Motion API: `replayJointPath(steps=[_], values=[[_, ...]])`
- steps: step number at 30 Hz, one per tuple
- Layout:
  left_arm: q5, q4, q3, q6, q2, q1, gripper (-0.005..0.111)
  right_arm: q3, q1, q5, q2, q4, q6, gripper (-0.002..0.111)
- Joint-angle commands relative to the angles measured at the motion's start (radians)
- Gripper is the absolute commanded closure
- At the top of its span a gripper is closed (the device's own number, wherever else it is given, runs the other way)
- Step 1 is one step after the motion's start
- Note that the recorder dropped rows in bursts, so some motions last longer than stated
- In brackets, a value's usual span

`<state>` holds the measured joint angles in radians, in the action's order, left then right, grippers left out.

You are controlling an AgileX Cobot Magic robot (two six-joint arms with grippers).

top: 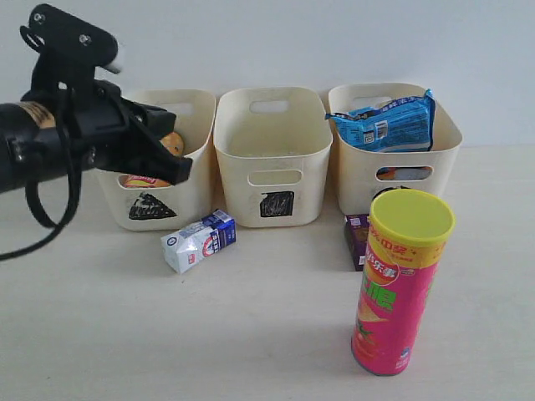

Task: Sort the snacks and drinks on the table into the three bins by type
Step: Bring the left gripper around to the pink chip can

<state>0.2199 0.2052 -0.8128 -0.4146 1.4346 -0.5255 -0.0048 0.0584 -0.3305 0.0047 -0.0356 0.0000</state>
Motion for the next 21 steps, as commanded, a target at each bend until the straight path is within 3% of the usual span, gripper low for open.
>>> replayJointPath(steps=[1,3,4,6,9,11,13,14,16,17,19,21], values=[[0.181,-0.082,0.079,0.072,-0.008,-0.1,0.102,0.005,-0.008,0.009,-0.005,0.0,0.0,0.108],[0.256,-0.268,0.114,0.215,-0.006,-0.142,0.102,0.005,-0.008,0.009,-0.005,0.0,0.0,0.108],[0.348,-0.445,0.148,0.351,-0.003,-0.157,0.102,0.005,-0.008,0.009,-0.005,0.0,0.0,0.108],[0.445,-0.623,0.176,0.536,0.016,-0.159,0.102,0.005,-0.008,0.009,-0.005,0.0,0.0,0.108],[0.525,-0.781,0.184,0.753,0.063,-0.159,0.102,0.005,-0.008,0.009,-0.005,0.0,0.0,0.108],[0.607,-0.905,0.184,0.811,0.124,-0.159,0.101,0.005,-0.008,0.009,-0.005,0.0,0.0,0.108],[0.654,-0.92,0.184,0.823,0.18,-0.159,0.084,0.005,-0.008,0.009,-0.005,0.0,0.0,0.108],[0.677,-0.922,0.184,0.802,0.212,-0.159,0.069,0.005,-0.008,0.009,-0.005,0.0,0.0,0.108],[0.733,-0.936,0.184,0.769,0.269,-0.159,0.027,0.005,-0.008,0.009,-0.005,0.0,0.0,0.108],[0.751,-0.936,0.184,0.765,0.284,-0.159,0.014,0.005,-0.008,0.009,-0.005,0.0,0.0,0.108],[0.766,-0.93,0.184,0.737,0.315,-0.159,-0.004,0.005,-0.008,0.009,-0.005,0.0,0.0,0.108],[0.79,-0.925,0.184,0.694,0.343,-0.159,-0.003,0.005,-0.008,0.009,-0.005,0.0,0.0,0.108]])
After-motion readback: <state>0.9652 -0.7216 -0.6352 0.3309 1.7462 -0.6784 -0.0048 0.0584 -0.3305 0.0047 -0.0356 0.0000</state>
